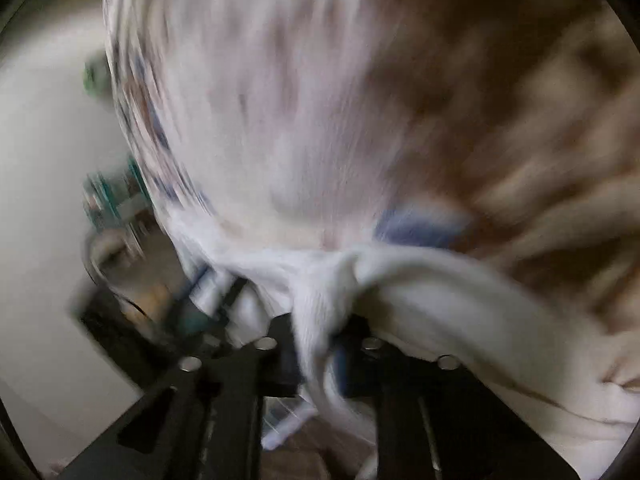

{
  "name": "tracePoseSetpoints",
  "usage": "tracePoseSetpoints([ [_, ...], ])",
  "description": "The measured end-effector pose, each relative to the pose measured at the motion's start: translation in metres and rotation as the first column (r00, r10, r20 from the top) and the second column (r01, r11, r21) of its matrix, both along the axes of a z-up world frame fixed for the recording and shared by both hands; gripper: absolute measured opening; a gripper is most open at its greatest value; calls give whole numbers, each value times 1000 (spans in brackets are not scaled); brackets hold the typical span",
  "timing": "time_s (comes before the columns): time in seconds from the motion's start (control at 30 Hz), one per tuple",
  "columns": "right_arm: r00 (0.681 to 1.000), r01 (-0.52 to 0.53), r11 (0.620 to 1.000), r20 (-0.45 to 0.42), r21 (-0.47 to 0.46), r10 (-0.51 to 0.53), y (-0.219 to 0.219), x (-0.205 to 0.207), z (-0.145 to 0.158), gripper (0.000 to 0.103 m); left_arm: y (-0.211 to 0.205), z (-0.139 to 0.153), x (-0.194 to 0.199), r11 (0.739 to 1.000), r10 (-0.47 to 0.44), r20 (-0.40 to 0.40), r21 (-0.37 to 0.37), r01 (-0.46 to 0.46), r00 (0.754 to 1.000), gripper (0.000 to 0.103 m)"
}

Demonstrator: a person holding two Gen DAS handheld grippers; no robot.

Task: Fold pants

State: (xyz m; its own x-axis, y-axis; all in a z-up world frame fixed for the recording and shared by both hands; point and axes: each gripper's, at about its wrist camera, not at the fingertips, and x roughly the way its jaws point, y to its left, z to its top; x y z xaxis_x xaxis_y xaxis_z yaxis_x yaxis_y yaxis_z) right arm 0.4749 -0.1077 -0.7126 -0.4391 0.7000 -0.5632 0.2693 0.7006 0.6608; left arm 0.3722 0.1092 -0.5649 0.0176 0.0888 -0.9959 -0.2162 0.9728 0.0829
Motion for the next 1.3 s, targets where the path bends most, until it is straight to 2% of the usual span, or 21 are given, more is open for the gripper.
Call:
tracePoseSetpoints([
  [0.03, 997, 80, 997, 11, -7, -80, -19, 9, 4, 9, 1, -2, -1, 1000, 1, -3, -3, -1, 1000, 96],
  [0.07, 996, 81, 997, 23, -6, -81, -26, 12, 6, 9, 2, -3, -2, 1000, 4, -8, -8, -4, 1000, 96],
  [0.17, 999, -24, 999, -25, 38, 25, -15, 3, 0, 13, 5, -3, -3, 1000, 0, -21, -16, 0, 1000, 96],
  [0.23, 994, -103, 994, -29, 36, 104, -3, 2, -5, 47, 7, -2, 2, 1000, -20, -21, -4, 20, 1000, 96],
  [0.27, 992, -119, 992, -24, 39, 120, 1, -2, -7, 48, 5, -3, 2, 1000, -30, -22, 3, 30, 999, 96],
  [0.3, 990, -138, 990, -14, 31, 138, 6, -2, -10, 37, 4, -5, 2, 999, -40, -28, 8, 41, 999, 96],
  [0.33, 985, -174, 984, -1, -33, 174, 8, -2, -14, 8, 2, -7, 2, 999, -50, -36, 10, 50, 998, 96],
  [0.37, 984, -178, 980, 1, -89, 179, 8, 0, -16, 9, 1, -8, 2, 998, -56, -43, 13, 57, 998, 96],
  [0.43, 996, -81, 989, 36, -125, 86, -12, 15, -5, 9, -2, -6, 2, 999, -52, -51, 11, 53, 997, 96],
  [0.57, 985, -38, 986, 162, -162, 64, -58, 22, 42, 13, -14, 27, 8, 999, -48, -4, -20, 48, 999, 96],
  [0.6, 968, -81, 975, 217, -206, 126, -65, 20, 59, 28, -23, 35, 13, 998, -54, 16, -34, 55, 998, 96],
  [0.63, 942, -138, 955, 264, -261, 208, -73, 12, 74, 54, -32, 43, 14, 997, -62, 38, -52, 64, 997, 96],
  [0.67, 921, -183, 935, 280, -304, 272, -81, 4, 83, 63, -42, 47, 16, 995, -71, 55, -72, 75, 996, 96],
  [0.8, 846, -346, 848, 257, -401, 467, -101, -45, 90, 66, -97, 35, 31, 976, -142, 65, -156, 150, 988, 96],
  [0.87, 780, -415, 770, 247, -485, 576, -103, -68, 86, 66, -120, 21, 40, 972, -196, 56, -122, 202, 979, 96],
  [0.9, 752, -437, 742, 245, -509, 612, -103, -78, 83, 65, -128, 17, 43, 969, -210, 56, -119, 215, 976, 96],
  [1.0, 719, -461, 734, 274, -500, 638, -101, -98, 77, 52, -144, -3, 56, 963, -250, 39, -97, 253, 967, 96],
  [1.1, 679, -478, 706, 291, -523, 675, -97, -112, 67, 7, -147, -14, 62, 963, -255, 28, -85, 257, 966, 98],
  [1.13, 676, -463, 699, 292, -545, 676, -97, -115, 63, 5, -148, -15, 64, 963, -253, 30, -85, 255, 967, 98],
  [1.2, 734, -385, 749, 314, -539, 602, -101, -113, 59, 3, -146, -20, 70, 965, -248, 37, -80, 250, 968, 98],
  [1.3, 896, -179, 865, 287, -468, 340, -151, -103, 50, 2, -133, -25, 81, 971, -235, 33, -46, 236, 971, 98],
])
